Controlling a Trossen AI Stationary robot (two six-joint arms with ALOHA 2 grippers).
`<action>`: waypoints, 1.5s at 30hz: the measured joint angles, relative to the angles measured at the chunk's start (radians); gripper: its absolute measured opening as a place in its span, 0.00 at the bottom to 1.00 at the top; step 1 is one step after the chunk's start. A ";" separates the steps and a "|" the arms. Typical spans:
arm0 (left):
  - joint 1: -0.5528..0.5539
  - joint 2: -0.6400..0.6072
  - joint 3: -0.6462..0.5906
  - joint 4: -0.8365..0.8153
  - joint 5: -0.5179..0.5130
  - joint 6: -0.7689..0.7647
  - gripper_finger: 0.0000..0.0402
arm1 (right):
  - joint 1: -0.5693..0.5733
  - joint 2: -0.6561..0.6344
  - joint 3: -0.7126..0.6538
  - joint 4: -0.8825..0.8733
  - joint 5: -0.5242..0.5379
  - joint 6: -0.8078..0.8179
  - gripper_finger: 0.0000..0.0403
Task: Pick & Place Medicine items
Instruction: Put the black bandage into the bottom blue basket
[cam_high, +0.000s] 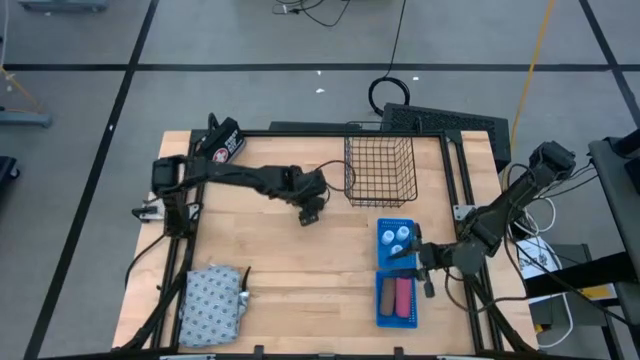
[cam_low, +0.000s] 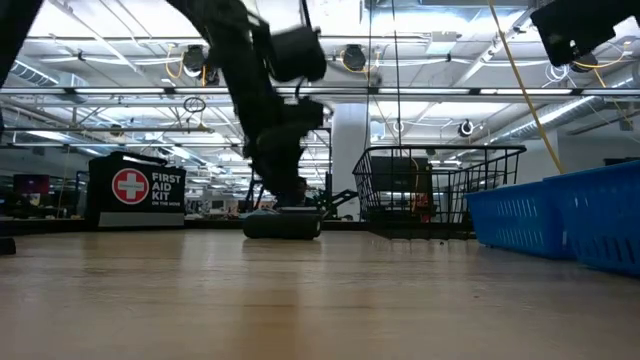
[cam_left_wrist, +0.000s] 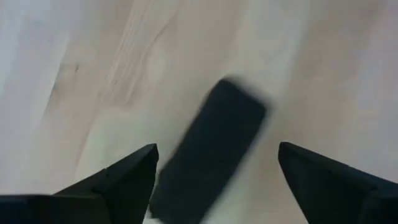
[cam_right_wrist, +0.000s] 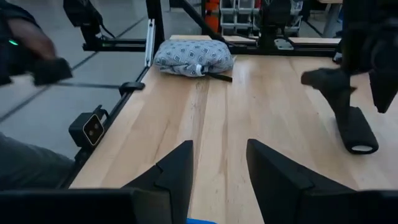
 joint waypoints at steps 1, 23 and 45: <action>0.018 0.016 0.000 -0.009 0.004 0.026 0.86 | 0.000 -0.013 -0.020 0.016 0.000 -0.001 0.34; 0.071 0.108 0.000 -0.093 0.101 0.001 0.64 | -0.002 -0.109 -0.119 0.076 0.004 -0.021 0.32; -0.228 -0.019 -0.002 0.299 0.290 -0.134 0.42 | -0.002 -0.067 -0.118 0.263 0.003 -0.048 0.32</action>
